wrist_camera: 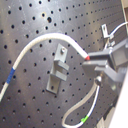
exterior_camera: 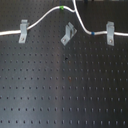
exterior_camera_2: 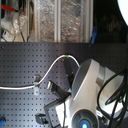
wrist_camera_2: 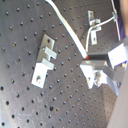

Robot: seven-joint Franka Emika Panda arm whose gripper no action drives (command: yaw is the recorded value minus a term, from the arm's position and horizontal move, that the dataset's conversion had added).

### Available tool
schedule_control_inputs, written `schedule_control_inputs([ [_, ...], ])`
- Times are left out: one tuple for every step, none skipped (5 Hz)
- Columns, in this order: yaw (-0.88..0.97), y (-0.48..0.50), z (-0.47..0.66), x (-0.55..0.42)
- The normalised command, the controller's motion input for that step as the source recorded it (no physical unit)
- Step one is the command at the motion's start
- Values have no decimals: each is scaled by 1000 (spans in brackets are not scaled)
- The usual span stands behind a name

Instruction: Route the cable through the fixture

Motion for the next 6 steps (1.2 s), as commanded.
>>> schedule_control_inputs([
  [23, 0, 0, 0],
  [49, -59, 641, -73],
  [0, -3, 664, 3],
  [-366, -79, 532, -106],
  [-443, 114, 141, -212],
  [0, 20, 0, -12],
])
